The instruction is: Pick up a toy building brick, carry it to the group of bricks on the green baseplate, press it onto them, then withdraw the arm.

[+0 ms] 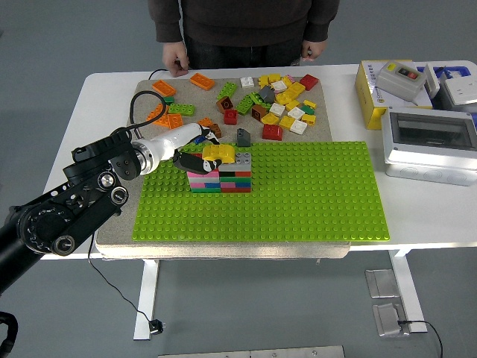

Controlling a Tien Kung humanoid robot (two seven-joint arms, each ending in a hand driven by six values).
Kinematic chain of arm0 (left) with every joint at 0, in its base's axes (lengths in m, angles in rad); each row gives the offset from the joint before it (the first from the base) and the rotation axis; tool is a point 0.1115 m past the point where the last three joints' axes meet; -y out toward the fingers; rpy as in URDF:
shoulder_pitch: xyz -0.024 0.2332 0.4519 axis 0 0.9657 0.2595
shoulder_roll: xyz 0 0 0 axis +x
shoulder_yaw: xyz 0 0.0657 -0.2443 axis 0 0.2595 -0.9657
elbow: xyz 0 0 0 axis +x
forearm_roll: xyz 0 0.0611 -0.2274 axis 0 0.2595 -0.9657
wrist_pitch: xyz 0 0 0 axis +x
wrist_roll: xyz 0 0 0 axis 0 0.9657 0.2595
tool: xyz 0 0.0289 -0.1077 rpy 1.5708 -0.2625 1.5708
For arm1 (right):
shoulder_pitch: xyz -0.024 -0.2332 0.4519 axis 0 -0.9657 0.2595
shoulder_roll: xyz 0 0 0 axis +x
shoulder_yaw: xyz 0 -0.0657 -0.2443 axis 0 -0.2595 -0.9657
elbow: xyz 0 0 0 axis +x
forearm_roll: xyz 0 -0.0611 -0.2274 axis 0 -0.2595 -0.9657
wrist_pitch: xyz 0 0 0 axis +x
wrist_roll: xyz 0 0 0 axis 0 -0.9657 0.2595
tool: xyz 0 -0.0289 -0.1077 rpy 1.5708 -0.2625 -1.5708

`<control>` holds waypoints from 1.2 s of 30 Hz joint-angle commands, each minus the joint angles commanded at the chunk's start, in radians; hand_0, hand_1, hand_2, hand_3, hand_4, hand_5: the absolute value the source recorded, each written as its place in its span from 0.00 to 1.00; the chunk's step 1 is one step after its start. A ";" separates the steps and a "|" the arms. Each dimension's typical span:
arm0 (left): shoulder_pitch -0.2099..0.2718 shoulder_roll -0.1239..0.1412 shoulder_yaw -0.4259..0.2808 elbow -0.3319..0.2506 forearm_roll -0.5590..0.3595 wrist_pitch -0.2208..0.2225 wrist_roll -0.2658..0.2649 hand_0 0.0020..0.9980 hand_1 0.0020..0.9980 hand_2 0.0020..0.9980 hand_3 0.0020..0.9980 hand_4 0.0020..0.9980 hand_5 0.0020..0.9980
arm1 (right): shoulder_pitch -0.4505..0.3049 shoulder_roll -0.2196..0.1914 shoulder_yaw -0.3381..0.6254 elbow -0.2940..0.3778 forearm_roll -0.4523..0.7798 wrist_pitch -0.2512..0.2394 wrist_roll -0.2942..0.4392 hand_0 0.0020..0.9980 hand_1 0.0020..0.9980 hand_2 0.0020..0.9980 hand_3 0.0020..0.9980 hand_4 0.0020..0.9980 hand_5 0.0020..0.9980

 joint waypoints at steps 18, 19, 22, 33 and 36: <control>-0.002 -0.005 0.018 0.013 0.001 0.014 -0.020 1.00 0.98 0.96 0.52 0.64 0.28 | -0.004 0.000 -0.009 0.000 0.010 0.004 0.002 0.77 0.72 0.76 0.75 0.53 0.85; -0.002 -0.005 0.019 0.014 0.001 0.014 -0.021 1.00 0.98 0.96 0.52 0.64 0.28 | -0.005 0.000 -0.008 0.000 0.009 0.004 0.002 0.77 0.72 0.76 0.75 0.53 0.85; -0.001 -0.006 0.019 0.015 0.003 0.016 -0.024 1.00 0.98 0.96 0.53 0.65 0.30 | -0.006 0.001 -0.005 0.000 0.006 0.004 0.002 0.77 0.72 0.76 0.74 0.53 0.86; 0.000 -0.007 0.019 0.018 0.004 0.022 -0.034 1.00 0.98 0.96 0.59 0.63 0.31 | -0.005 0.000 -0.016 0.000 0.015 0.005 0.005 0.77 0.72 0.76 0.74 0.53 0.86; -0.001 -0.007 0.018 0.018 0.005 0.023 -0.037 1.00 0.98 0.96 0.59 0.63 0.31 | -0.005 0.000 -0.017 0.000 0.015 0.006 0.006 0.77 0.72 0.76 0.74 0.53 0.86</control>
